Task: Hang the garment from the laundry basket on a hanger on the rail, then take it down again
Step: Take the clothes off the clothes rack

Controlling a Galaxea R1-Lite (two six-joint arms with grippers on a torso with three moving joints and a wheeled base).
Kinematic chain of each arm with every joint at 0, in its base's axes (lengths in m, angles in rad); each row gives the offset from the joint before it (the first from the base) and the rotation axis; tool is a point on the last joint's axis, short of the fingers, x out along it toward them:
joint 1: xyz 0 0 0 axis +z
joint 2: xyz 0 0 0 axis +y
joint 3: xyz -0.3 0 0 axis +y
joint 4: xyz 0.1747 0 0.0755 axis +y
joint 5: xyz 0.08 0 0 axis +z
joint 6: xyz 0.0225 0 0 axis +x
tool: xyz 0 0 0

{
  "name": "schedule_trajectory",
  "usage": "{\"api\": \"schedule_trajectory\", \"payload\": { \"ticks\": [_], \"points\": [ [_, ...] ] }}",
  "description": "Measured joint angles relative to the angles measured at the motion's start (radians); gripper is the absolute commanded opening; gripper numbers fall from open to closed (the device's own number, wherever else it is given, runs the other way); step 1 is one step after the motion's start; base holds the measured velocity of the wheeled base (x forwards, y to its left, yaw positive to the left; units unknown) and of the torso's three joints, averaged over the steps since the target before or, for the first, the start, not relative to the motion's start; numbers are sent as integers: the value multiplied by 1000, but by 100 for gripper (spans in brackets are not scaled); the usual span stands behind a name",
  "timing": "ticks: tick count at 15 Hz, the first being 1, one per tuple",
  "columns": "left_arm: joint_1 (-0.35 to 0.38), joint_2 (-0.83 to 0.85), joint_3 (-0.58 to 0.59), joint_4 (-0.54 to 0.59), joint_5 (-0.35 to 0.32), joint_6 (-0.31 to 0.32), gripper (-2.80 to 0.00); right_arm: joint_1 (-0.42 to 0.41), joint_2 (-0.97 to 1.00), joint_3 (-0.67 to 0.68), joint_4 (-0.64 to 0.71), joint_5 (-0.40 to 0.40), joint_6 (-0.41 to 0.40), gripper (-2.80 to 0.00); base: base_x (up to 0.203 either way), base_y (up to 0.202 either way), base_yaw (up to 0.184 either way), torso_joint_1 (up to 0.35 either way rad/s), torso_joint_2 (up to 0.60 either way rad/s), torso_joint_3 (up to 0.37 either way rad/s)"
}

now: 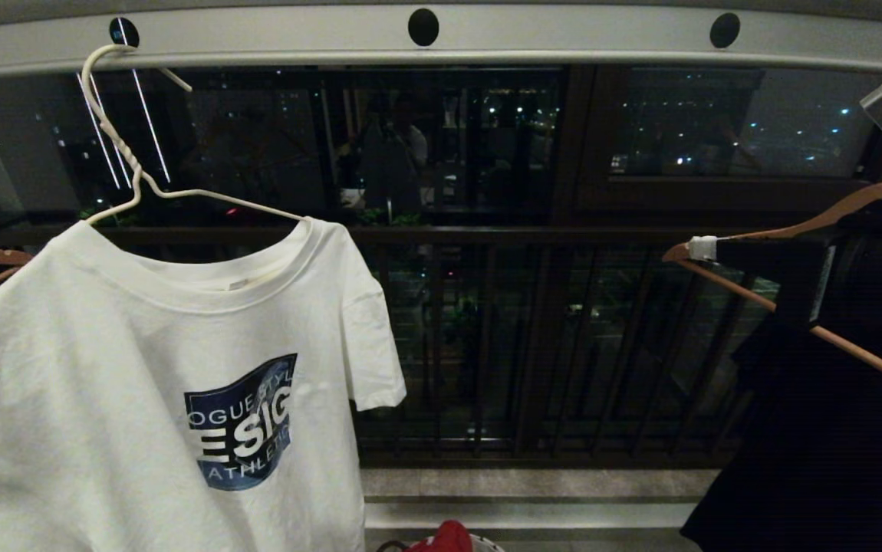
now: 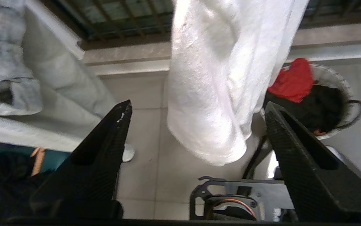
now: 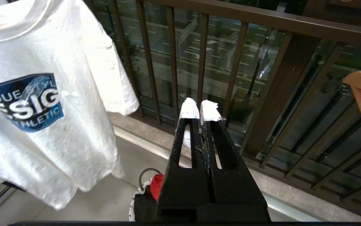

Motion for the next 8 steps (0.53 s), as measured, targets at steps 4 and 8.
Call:
{"api": "schedule_trajectory", "payload": {
  "ticks": [4, 8],
  "points": [
    [0, 16, 12, -35, 34, 20, 0, 1, 0, 7, 0, 0, 0, -280, 0, 0, 0, 0, 0, 0],
    [0, 16, 27, -39, 37, 62, 0, 0, 0, 16, -1, -6, -5, -280, 0, 0, 0, 0, 0, 0]
  ]
}}
